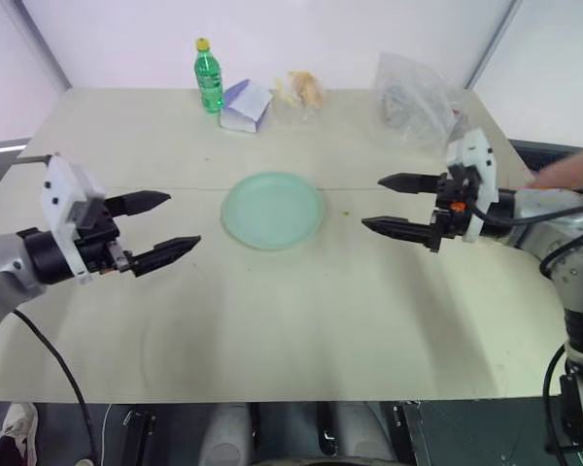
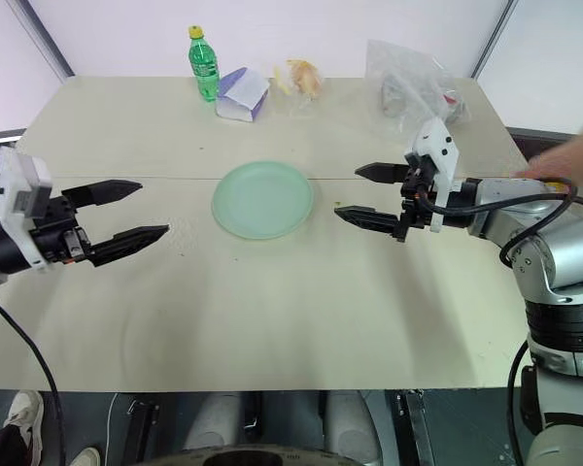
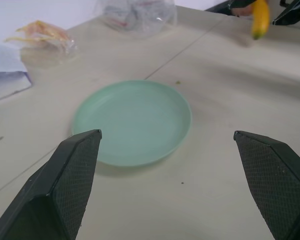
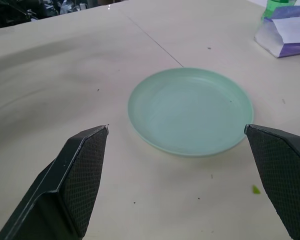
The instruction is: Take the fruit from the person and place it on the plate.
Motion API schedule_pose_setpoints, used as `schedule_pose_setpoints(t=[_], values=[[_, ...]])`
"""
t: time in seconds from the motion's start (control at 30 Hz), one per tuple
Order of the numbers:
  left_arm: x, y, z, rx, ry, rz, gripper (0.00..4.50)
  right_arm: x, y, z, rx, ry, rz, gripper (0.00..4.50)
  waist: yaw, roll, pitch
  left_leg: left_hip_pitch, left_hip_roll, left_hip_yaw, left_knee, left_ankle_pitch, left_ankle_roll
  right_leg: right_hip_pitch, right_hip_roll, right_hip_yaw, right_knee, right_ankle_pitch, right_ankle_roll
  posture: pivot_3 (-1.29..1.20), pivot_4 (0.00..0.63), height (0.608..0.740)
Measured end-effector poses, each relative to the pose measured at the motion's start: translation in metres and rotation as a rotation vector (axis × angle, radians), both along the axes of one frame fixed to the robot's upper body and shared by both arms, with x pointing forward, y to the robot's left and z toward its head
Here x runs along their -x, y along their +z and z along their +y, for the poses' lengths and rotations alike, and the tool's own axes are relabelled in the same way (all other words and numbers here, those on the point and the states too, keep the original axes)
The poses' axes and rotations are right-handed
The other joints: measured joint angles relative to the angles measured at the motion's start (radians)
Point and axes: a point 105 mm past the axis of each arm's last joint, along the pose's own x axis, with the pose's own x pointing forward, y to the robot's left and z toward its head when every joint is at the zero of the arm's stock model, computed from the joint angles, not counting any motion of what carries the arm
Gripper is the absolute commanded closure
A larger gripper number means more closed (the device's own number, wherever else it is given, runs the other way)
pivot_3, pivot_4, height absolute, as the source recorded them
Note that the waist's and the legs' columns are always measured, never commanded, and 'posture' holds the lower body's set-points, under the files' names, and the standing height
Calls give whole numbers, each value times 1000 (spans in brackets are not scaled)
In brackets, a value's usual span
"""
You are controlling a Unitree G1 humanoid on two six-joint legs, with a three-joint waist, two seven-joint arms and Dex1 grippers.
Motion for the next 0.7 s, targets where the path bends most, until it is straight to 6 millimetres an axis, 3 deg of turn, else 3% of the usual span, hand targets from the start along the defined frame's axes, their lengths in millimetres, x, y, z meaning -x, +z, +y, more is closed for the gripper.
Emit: schedule_pose_setpoints(t=[0.7], values=[[-1, 3, 7, -19, 29, -12, 63, -2, -5, -4, 1, -18, 4, 0, 1, 0, 0, 0, 0, 0, 0, 0, 0, 0, 0, 0, 0, 0, 0, 0, 150, 731]])
